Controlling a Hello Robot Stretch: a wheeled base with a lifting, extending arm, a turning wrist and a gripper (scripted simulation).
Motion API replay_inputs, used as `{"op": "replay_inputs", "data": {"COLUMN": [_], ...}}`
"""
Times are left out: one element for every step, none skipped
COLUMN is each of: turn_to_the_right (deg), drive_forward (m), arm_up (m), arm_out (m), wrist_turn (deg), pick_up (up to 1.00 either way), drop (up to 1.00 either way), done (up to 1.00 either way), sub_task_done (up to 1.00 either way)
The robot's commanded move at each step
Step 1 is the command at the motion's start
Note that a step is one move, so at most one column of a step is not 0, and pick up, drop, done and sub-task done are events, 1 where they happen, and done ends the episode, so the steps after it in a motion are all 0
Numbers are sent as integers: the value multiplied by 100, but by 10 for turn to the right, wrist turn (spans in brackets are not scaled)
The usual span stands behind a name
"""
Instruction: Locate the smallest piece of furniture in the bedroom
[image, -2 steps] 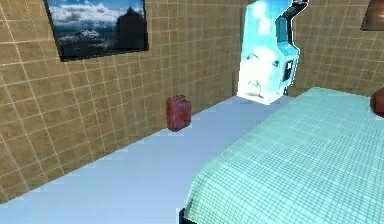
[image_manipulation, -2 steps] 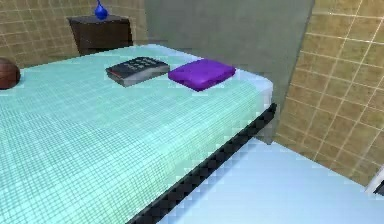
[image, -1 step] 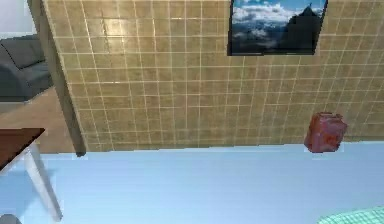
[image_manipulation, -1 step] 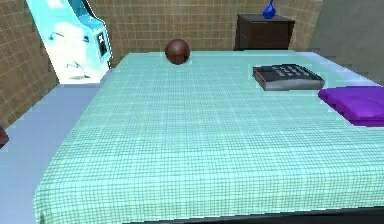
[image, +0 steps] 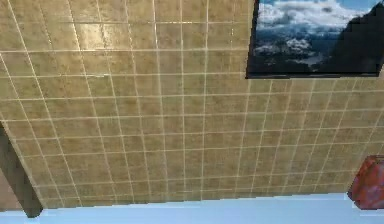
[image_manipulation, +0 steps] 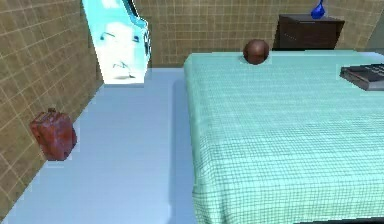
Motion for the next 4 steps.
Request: {"op": "replay_inputs", "data": {"turn_to_the_right": [-450,-30,0,-450], "drive_forward": [0,0,85,0], "arm_up": [0,0,0,0], "arm_out": [0,0,0,0], "wrist_turn": [0,0,0,0], "pick_up": [0,0,0,0], "drop": [0,0,0,0], "done": [0,0,0,0], "sub_task_done": [0,0,0,0]}}
